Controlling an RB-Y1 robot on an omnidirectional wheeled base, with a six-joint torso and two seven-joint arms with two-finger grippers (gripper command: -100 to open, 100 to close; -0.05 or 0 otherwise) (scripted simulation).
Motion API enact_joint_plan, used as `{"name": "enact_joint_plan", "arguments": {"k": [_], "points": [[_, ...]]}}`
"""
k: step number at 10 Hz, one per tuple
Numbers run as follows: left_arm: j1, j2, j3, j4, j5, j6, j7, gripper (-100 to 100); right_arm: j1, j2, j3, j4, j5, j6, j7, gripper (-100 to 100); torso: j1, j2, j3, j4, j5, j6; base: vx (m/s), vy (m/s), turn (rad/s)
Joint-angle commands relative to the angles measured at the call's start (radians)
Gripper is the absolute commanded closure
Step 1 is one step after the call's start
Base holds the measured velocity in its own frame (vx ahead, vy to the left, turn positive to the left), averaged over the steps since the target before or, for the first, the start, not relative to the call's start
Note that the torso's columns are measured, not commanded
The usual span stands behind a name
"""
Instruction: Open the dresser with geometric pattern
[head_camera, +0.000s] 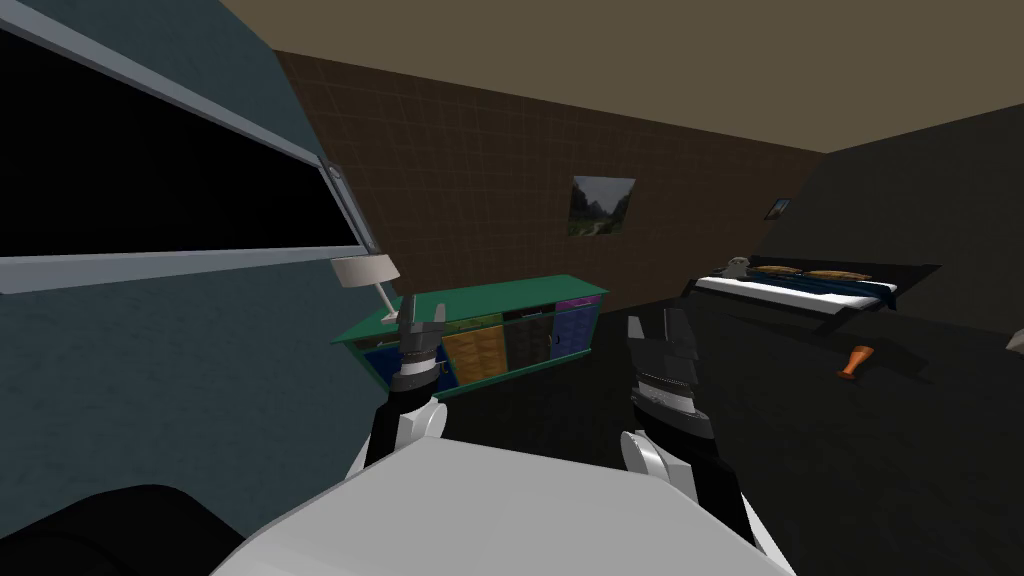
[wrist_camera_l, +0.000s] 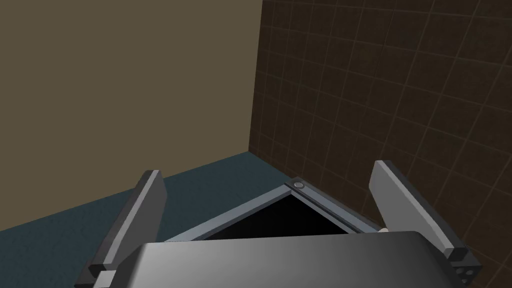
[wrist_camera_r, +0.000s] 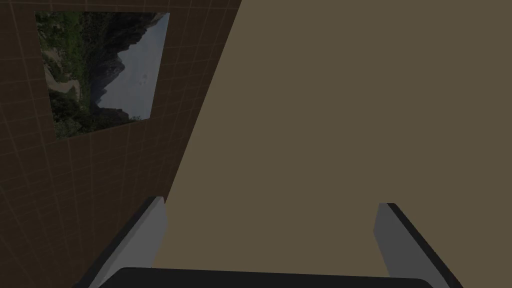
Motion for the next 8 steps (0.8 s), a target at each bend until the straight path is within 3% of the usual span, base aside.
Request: {"name": "enact_joint_plan", "arguments": {"k": [1, 8], "points": [[0.0, 0.0, 0.0, 0.0, 0.0, 0.0, 0.0, 0, 0.0, 0.0, 0.0, 0.0, 0.0, 0.0, 0.0, 0, 0.0, 0.04, -0.082, 0.041, 0.0, 0.0, 0.0, 0.0, 0.0], [0.0, 0.0, 0.0, 0.0, 0.0, 0.0, 0.0, 0, 0.0, 0.0, 0.0, 0.0, 0.0, 0.0, 0.0, 0, 0.0, 0.544, -1.087, 0.544, 0.0, 0.0, 0.0, 0.0, 0.0]]}}
